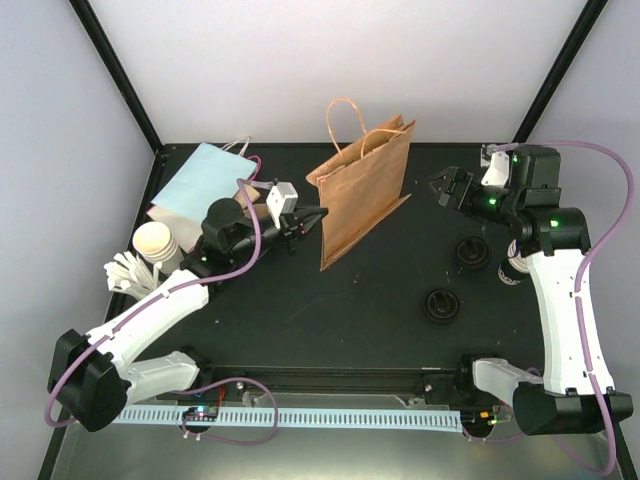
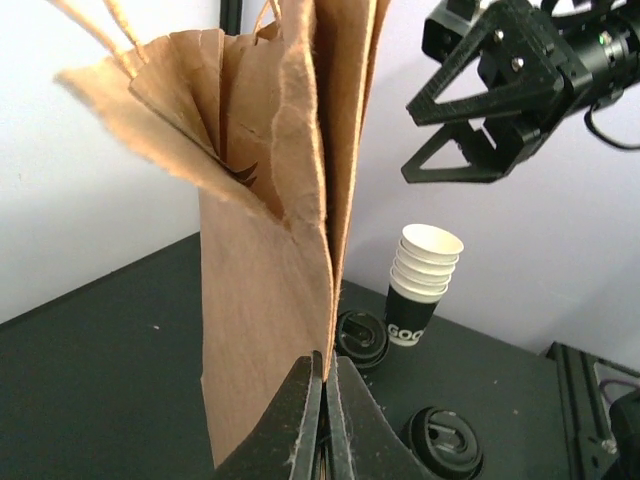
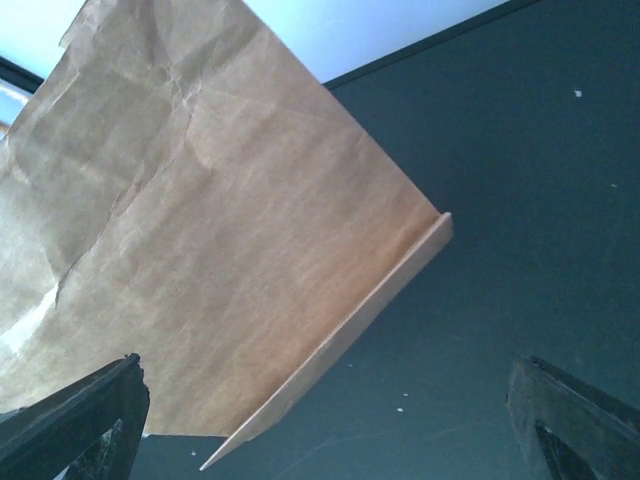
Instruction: Pack the takeout coffee
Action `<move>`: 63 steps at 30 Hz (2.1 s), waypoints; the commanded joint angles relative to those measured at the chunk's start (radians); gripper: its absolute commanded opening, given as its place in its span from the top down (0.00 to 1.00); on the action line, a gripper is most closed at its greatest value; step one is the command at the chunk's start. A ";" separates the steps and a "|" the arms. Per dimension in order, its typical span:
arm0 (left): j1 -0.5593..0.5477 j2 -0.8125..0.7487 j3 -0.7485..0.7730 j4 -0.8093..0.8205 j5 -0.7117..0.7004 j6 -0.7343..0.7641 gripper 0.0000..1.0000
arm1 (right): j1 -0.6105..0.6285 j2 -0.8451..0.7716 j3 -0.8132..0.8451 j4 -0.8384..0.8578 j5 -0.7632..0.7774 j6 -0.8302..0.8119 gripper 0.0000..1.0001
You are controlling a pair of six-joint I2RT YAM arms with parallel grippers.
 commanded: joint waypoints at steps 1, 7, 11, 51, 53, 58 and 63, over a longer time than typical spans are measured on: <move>-0.015 -0.005 -0.016 0.010 0.020 0.167 0.99 | 0.003 -0.006 0.035 -0.061 0.093 -0.042 0.00; -0.019 -0.019 -0.044 -0.030 0.000 0.287 0.98 | 0.003 0.011 0.110 -0.099 0.075 -0.050 0.00; -0.022 -0.014 -0.042 -0.048 -0.008 0.304 0.99 | 0.014 0.077 0.225 -0.175 0.019 -0.066 0.00; -0.123 0.002 -0.100 -0.093 -0.136 0.441 0.98 | 0.122 0.052 0.028 -0.032 0.035 0.250 0.02; -0.129 0.005 -0.100 -0.099 -0.143 0.450 0.99 | 0.122 0.046 0.005 -0.030 0.032 0.249 0.03; -0.142 0.008 -0.101 -0.108 -0.150 0.463 0.99 | 0.122 0.022 -0.057 -0.029 0.027 0.234 0.10; -0.151 0.014 -0.104 -0.111 -0.150 0.474 0.98 | 0.122 0.004 -0.090 -0.037 0.025 0.223 0.15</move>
